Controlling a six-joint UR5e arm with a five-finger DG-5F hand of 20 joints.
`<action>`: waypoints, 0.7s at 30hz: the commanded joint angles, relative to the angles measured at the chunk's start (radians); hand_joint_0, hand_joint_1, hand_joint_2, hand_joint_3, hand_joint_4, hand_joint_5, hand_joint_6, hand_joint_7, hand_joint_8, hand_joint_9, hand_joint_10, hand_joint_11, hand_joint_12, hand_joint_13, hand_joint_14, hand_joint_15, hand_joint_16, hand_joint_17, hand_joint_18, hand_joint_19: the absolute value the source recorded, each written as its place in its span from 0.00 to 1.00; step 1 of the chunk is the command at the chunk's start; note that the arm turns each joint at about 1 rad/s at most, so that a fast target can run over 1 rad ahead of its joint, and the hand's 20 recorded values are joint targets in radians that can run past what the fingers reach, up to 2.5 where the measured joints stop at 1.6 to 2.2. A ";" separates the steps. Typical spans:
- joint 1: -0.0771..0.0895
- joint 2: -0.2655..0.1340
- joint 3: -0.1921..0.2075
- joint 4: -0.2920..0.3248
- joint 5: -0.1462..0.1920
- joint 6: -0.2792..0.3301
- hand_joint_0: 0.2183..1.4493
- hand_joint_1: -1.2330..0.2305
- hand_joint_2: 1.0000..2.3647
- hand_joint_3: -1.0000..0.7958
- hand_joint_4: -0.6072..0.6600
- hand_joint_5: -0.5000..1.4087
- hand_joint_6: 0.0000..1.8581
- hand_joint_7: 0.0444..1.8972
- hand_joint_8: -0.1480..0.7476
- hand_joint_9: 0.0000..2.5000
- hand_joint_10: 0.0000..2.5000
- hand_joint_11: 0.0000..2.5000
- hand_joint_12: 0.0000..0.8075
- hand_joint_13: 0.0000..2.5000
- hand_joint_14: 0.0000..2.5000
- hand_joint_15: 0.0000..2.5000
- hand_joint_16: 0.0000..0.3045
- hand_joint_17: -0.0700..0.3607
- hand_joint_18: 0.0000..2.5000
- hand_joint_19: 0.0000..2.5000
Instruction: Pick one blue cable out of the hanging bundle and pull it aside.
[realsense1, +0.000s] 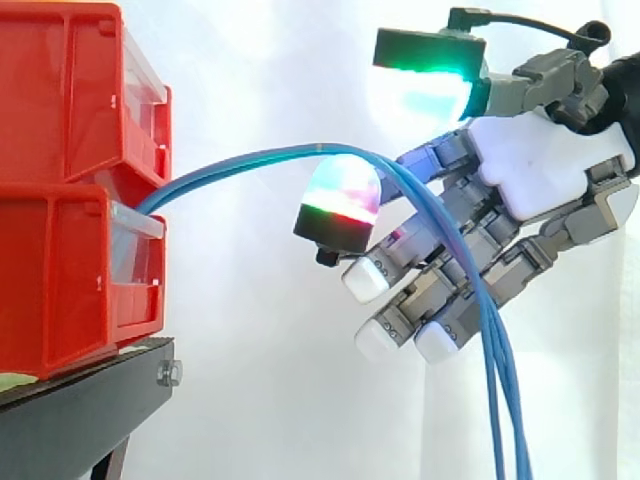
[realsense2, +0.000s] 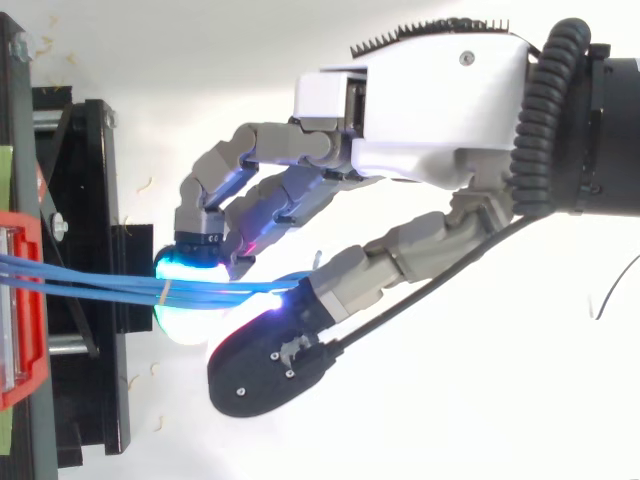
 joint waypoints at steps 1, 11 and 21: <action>0.000 0.000 0.000 -0.001 0.001 -0.001 0.20 0.34 0.00 0.28 0.46 0.22 0.45 0.40 0.41 0.30 0.00 0.09 0.46 0.16 0.01 0.13 0.18 0.45 0.12 0.20; 0.000 0.000 -0.008 0.001 0.001 -0.003 0.30 0.36 0.01 0.40 0.42 0.23 0.46 0.40 0.41 0.36 0.00 0.11 0.45 0.22 0.01 0.15 0.17 0.43 0.18 0.21; 0.002 0.000 -0.016 0.002 0.001 -0.003 0.32 0.22 0.00 0.54 0.44 0.23 0.48 0.41 0.45 0.37 0.00 0.13 0.50 0.26 0.01 0.16 0.20 0.47 0.22 0.20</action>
